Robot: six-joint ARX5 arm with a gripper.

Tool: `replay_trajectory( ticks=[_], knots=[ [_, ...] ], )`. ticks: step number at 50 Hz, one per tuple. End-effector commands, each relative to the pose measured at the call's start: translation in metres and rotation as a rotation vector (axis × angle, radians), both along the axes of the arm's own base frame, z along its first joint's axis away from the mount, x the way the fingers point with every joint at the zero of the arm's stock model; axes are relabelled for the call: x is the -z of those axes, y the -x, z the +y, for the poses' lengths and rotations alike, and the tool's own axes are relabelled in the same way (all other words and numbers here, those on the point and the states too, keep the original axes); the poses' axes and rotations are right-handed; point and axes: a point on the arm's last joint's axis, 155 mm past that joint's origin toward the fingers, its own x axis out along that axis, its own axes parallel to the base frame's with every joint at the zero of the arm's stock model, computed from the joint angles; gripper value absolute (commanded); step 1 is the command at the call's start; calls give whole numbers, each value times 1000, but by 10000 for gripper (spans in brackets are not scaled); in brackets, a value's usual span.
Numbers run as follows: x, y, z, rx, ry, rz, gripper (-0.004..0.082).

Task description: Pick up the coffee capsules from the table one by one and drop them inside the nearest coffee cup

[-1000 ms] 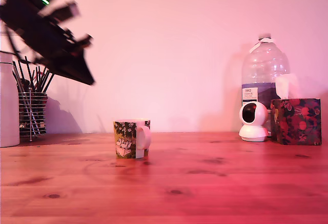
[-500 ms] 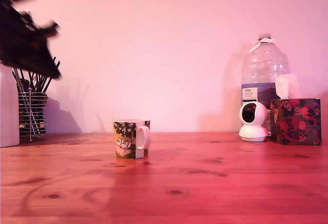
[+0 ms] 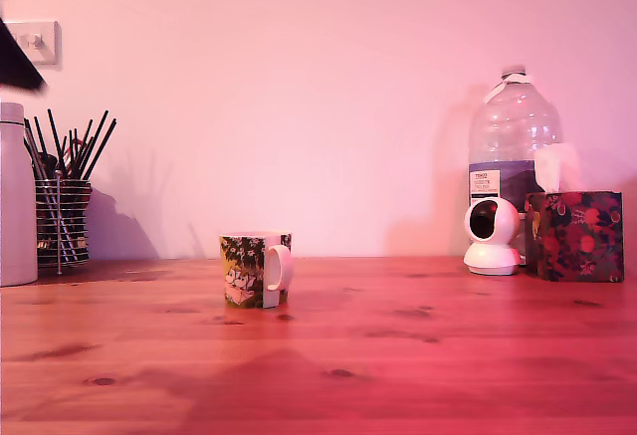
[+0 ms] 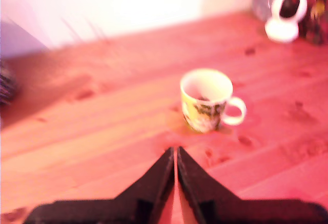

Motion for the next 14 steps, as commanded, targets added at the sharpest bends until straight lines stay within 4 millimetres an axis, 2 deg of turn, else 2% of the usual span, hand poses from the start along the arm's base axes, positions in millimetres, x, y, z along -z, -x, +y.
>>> replay_trajectory(
  ticks=[1,8,14],
  knots=[
    [1,6,4,-12,2,-6,-20],
    [-16,21,9,-26,10,-60,-20],
    [-22,33,11,-26,15,-76,-19]
  ],
)
